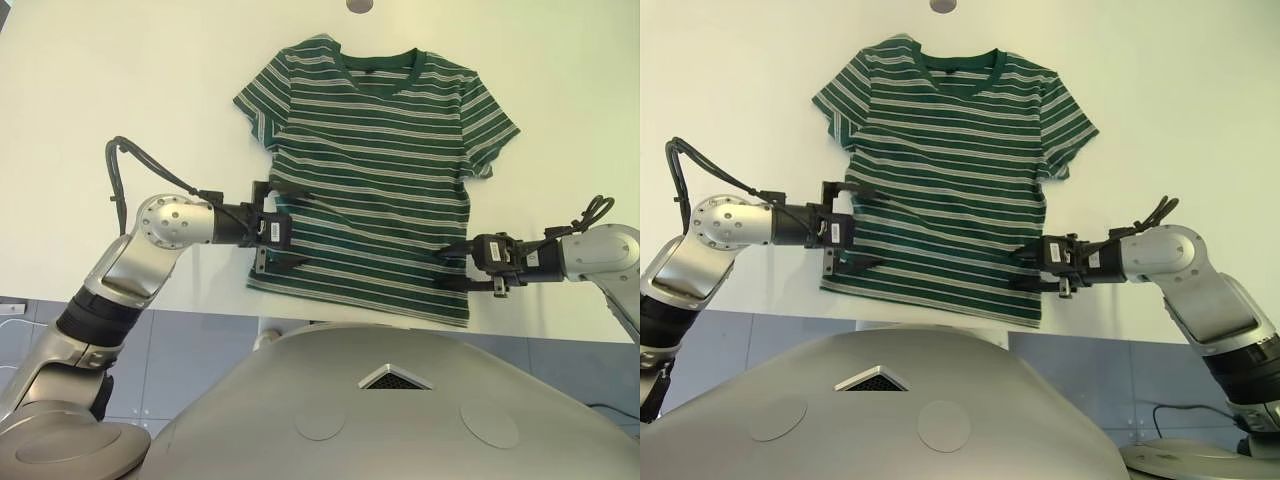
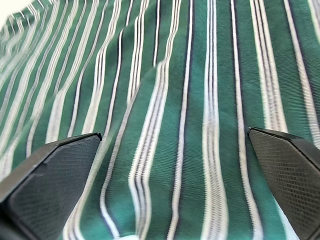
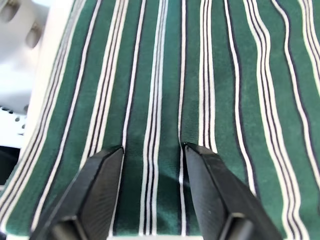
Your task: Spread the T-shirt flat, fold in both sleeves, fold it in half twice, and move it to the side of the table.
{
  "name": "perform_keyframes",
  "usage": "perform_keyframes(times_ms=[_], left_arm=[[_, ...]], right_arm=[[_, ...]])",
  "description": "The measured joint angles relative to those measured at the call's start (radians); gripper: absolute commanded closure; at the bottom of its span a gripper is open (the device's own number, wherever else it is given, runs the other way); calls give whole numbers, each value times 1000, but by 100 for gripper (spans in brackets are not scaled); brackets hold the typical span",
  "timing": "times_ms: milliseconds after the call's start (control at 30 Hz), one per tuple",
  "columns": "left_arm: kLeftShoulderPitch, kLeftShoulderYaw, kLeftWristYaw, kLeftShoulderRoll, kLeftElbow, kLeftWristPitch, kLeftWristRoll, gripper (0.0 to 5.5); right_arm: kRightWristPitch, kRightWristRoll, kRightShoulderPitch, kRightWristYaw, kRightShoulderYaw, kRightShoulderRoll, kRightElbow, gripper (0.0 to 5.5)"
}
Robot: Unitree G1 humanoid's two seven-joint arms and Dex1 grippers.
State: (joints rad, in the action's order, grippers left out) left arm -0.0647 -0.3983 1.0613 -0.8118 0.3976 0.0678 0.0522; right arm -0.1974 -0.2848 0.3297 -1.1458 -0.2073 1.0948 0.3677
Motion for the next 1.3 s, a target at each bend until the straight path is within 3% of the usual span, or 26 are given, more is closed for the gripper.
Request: perform_keyframes(times_ms=[100,167,267,400,500,700,1300], left_arm=[[14,68,-10,26,89,133,142,11],[83,176,-50,67,108,216,278,11],[276,381,-232,172,-156,254,366,11],[404,514,-490,289,-560,371,359,31],[388,519,-529,341,-752,430,346,77],[399,466,-479,339,-868,312,248,188],[449,376,-395,373,-980,118,124,525]], right_arm=[[-77,-88,-21,25,68,-43,-8,325],[-112,-173,-103,66,149,-105,-37,325],[-142,-226,-247,210,258,-241,-214,325],[-141,-170,-358,436,293,-410,-446,325],[-120,-130,-383,553,316,-512,-547,325],[-77,-77,-405,632,355,-574,-596,325],[-79,-49,-445,694,431,-618,-708,325]])
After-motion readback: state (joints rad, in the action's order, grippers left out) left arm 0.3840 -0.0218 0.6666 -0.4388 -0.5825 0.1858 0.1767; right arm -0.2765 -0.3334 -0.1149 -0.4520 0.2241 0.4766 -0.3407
